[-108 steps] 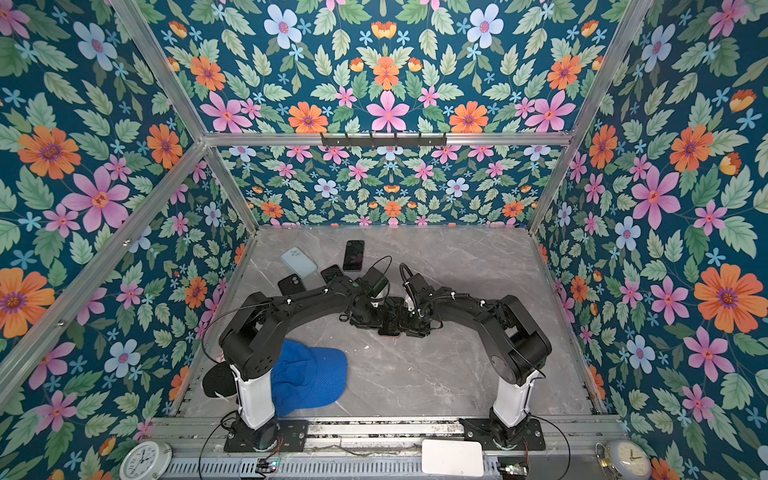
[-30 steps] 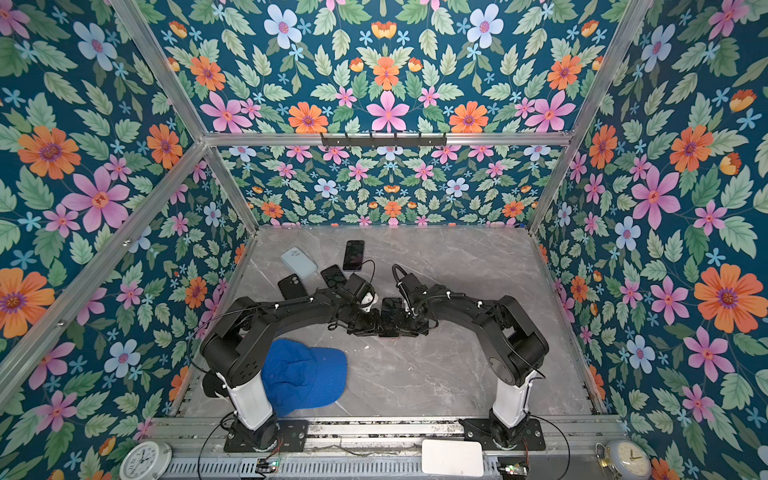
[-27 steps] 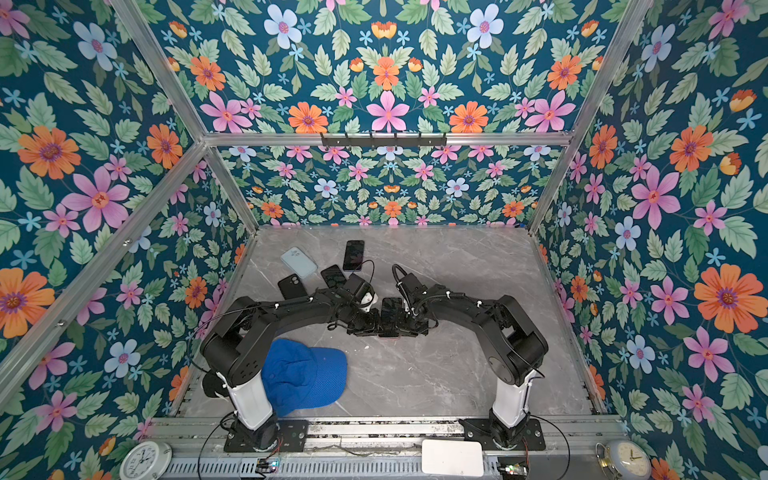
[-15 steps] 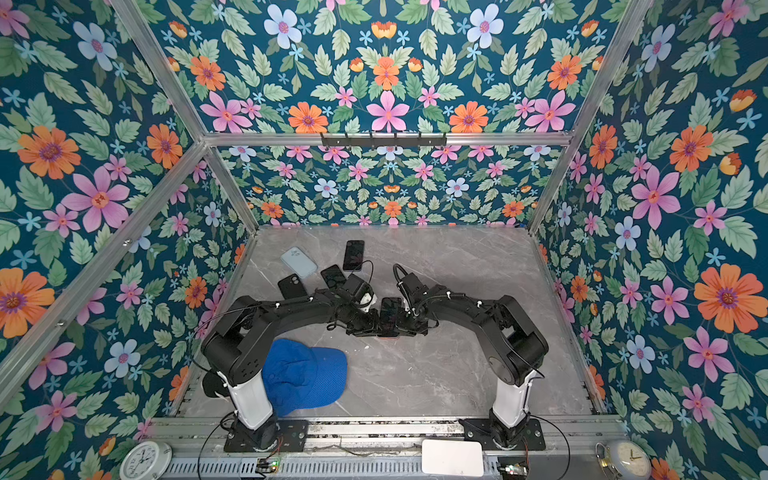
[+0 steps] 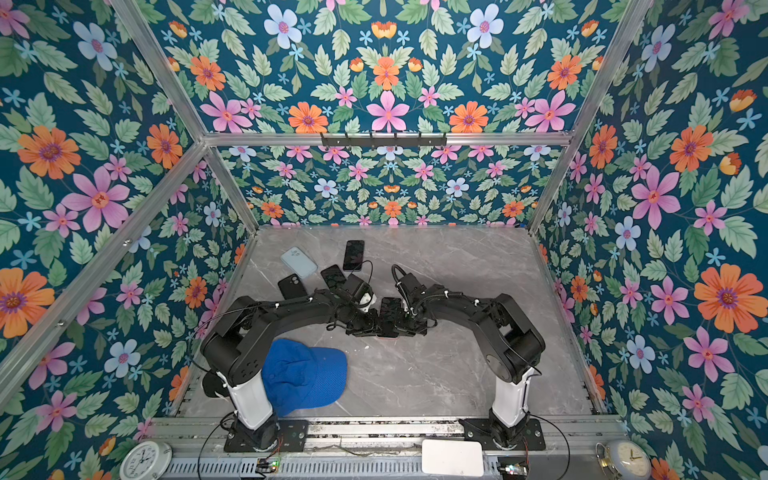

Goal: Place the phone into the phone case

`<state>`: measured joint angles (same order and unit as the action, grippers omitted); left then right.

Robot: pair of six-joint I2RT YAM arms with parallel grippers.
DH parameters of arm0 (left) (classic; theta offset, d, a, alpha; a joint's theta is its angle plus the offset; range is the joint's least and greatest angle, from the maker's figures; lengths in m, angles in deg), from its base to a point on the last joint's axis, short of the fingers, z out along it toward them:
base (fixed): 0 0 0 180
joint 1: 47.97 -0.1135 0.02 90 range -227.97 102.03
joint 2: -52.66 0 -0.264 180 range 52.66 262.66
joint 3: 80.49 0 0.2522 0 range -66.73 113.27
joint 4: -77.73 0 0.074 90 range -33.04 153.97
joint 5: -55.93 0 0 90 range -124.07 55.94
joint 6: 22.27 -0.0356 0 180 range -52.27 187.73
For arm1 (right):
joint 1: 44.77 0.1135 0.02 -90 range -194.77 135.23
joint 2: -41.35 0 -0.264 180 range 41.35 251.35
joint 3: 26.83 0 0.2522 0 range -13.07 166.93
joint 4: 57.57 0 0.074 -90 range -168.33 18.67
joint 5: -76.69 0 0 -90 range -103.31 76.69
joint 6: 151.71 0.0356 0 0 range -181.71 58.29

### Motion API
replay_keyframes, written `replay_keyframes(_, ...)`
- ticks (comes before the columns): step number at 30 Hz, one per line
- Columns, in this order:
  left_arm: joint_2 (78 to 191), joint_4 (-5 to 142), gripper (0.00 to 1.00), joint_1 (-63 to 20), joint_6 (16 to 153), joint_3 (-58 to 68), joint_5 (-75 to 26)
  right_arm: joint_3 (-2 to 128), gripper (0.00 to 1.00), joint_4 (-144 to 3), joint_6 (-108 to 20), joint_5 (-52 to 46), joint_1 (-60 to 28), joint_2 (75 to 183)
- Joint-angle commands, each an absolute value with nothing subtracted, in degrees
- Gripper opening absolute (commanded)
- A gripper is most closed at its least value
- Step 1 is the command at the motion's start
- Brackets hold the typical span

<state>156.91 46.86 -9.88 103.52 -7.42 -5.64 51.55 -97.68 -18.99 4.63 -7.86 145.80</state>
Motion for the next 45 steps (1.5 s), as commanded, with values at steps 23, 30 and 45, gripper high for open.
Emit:
replay_keyframes(23,156.02,48.32,0.36,-10.18,105.84,-9.65,-3.31,52.02,0.29,-97.37,-20.58,5.8,-8.59,146.83)
replay_keyframes(30,156.72,50.49,0.32,-10.19,106.56,-10.09,-2.24,51.36,0.27,-95.46,-19.74,7.3,-8.56,147.65)
replay_keyframes(45,155.73,51.3,0.21,-10.09,106.84,-10.7,-2.73,50.9,0.12,-95.01,-19.26,7.86,-8.62,147.2)
